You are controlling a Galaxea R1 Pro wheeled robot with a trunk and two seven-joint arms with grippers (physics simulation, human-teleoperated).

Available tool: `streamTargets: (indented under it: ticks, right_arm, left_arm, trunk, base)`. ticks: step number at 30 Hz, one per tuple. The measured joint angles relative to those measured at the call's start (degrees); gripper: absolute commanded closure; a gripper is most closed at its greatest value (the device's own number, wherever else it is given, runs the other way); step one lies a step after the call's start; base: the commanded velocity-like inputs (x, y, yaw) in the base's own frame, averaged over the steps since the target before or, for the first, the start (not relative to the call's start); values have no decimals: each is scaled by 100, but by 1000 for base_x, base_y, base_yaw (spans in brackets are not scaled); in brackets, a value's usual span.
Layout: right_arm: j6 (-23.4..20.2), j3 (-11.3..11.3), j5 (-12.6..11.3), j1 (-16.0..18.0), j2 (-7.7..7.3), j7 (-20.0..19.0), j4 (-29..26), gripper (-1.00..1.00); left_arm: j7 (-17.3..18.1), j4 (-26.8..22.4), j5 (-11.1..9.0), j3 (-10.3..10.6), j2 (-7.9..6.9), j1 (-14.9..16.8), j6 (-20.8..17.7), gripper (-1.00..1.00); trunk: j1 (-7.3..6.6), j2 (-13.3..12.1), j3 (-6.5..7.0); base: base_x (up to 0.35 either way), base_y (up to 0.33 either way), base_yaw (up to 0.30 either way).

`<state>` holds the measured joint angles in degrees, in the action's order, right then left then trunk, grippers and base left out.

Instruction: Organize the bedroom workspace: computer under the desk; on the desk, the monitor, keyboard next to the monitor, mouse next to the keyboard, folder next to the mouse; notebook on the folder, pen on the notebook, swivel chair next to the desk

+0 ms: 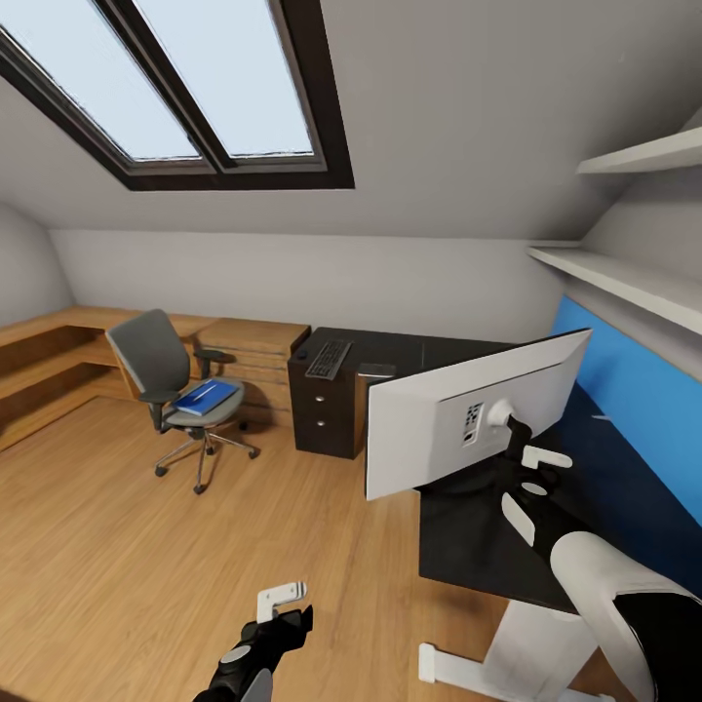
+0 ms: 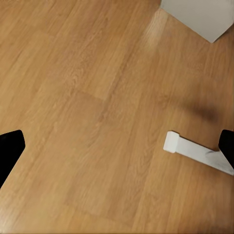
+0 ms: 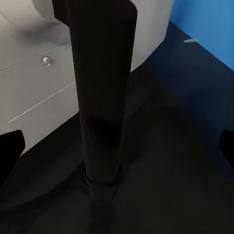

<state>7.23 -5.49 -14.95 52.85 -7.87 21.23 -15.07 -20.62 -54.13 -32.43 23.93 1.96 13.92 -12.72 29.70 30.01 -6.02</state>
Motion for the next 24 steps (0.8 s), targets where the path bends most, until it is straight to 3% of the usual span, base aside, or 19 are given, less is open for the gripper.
streamTargets:
  ticks: [14, 20, 24]
  right_arm:
    - [7, 8, 7, 0, 0, 0, 0, -100]
    - [14, 9, 9, 0, 0, 0, 5, -100]
    - [15, 9, 9, 0, 0, 0, 8, -100]
  left_arm:
    - [-24, 0, -1, 29, 10, 0, 19, -100]
    - [-214, 8, -11, 556, 36, 0, 22, -100]
    - [-243, 8, -18, 606, 35, 0, 20, -100]
  trunk:
    - [308, 563, -253]
    - [440, 805, -361]
    - [528, 965, -433]
  base:
    - [0, 0, 0]
    - [0, 0, 0]
    - [0, 0, 0]
